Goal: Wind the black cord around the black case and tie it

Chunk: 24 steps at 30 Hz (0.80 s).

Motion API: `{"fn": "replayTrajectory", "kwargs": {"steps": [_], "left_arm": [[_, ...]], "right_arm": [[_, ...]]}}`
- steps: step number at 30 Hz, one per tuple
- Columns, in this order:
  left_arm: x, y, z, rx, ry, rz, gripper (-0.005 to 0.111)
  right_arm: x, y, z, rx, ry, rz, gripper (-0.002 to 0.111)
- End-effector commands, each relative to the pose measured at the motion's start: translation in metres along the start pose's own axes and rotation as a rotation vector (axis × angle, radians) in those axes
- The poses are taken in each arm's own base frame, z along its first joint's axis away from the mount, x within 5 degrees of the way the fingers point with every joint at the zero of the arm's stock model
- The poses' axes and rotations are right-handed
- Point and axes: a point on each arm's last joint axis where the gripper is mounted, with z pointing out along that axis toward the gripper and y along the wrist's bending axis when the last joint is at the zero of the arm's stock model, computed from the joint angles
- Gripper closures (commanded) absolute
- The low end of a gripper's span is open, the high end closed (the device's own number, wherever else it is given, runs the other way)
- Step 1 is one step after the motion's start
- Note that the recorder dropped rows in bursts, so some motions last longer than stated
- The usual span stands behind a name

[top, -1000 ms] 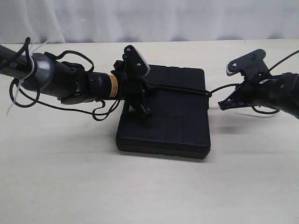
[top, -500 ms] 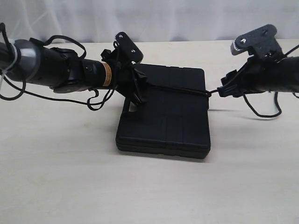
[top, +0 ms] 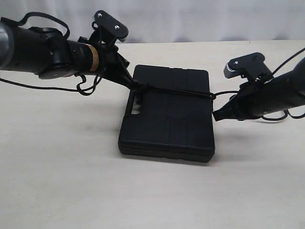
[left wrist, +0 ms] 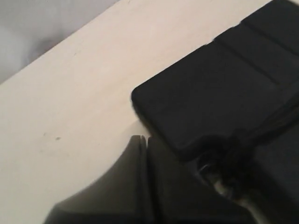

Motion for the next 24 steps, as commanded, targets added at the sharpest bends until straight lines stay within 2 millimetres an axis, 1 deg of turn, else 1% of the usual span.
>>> {"fn": "replayTrajectory", "kwargs": {"steps": [1, 4, 9, 12, 17, 18, 20, 22, 24], "left_arm": [[0.024, 0.022, 0.009, -0.063, 0.092, -0.117, 0.107], [0.037, 0.025, 0.021, -0.047, 0.11, -0.133, 0.107], [0.051, 0.01, 0.042, 0.066, 0.068, -0.117, 0.107], [0.059, 0.0, 0.052, 0.119, 0.071, -0.082, 0.107], [0.063, 0.001, 0.053, 0.103, 0.101, -0.073, 0.107], [0.064, 0.001, 0.053, 0.098, 0.108, -0.073, 0.107], [0.065, 0.002, 0.053, 0.091, 0.116, -0.072, 0.107], [0.066, 0.003, 0.053, 0.077, 0.135, -0.07, 0.107], [0.064, 0.006, 0.049, 0.058, 0.144, -0.06, 0.107]], "right_arm": [[-0.006, -0.009, 0.027, 0.045, -0.006, 0.053, 0.104], [-0.011, -0.014, 0.042, 0.059, -0.008, 0.061, 0.104], [-0.028, -0.014, 0.058, 0.055, -0.028, 0.042, 0.104], [-0.036, -0.007, 0.064, 0.037, -0.031, 0.019, 0.104], [-0.048, 0.012, 0.07, 0.009, -0.048, -0.065, 0.104], [-0.05, 0.018, 0.071, 0.001, -0.049, -0.082, 0.104], [-0.05, 0.022, 0.071, -0.006, -0.048, -0.094, 0.104], [-0.05, 0.022, 0.071, -0.005, -0.048, -0.099, 0.104], [-0.049, 0.018, 0.069, -0.007, -0.037, -0.106, 0.104]]}}
